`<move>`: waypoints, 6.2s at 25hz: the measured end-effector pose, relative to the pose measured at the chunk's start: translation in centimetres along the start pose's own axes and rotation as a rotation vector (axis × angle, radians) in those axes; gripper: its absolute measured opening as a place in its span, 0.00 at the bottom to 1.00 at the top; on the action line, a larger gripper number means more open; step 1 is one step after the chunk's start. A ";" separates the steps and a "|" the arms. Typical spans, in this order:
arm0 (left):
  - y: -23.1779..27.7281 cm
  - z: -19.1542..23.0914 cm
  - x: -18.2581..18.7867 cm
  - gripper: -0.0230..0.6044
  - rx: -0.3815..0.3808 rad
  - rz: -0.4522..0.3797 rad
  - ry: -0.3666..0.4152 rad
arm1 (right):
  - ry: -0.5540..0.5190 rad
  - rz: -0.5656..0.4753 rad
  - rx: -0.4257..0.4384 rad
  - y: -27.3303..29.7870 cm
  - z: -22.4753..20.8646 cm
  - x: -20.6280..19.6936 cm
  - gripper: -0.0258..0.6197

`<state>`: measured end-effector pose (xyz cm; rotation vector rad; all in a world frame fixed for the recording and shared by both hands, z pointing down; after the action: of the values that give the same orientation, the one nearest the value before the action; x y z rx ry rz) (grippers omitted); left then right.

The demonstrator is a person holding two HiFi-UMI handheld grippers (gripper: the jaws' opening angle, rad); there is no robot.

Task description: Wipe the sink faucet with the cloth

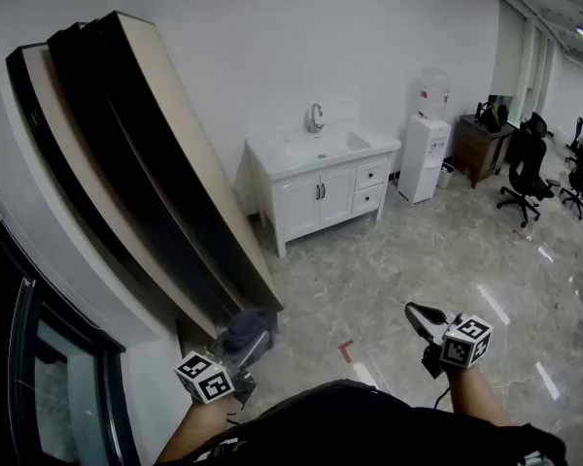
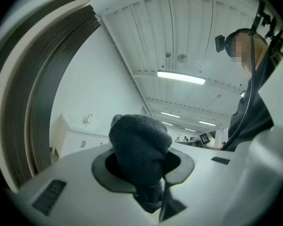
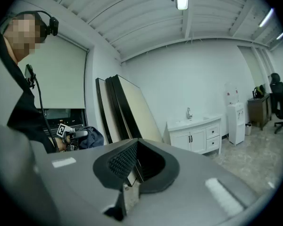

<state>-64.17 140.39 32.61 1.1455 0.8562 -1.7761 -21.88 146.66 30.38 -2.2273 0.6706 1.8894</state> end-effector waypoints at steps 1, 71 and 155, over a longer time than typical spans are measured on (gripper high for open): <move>0.0 0.2 0.1 0.22 -0.002 0.001 0.001 | 0.000 0.001 0.000 0.2 0.1 -0.1 0.04; 49.3 31.0 5.3 0.22 -0.149 0.102 -0.070 | 0.079 0.010 -0.026 27.3 -44.1 10.9 0.04; 85.8 101.7 20.9 0.22 0.269 0.030 -0.125 | -0.031 0.300 0.427 112.8 -85.9 30.3 0.04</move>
<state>-28.39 10.77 40.02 1.1941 0.5344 -1.9580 11.11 5.66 37.79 -1.9047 1.3235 1.6856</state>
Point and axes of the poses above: the fingertips, and each gripper's own axes: y forward along the fingers, z to its left, x out of its top, the point moved 8 cm from there along -y, backward along the fingers, and after that the axes turned 8 degrees about -x, right-handed, at the moved point
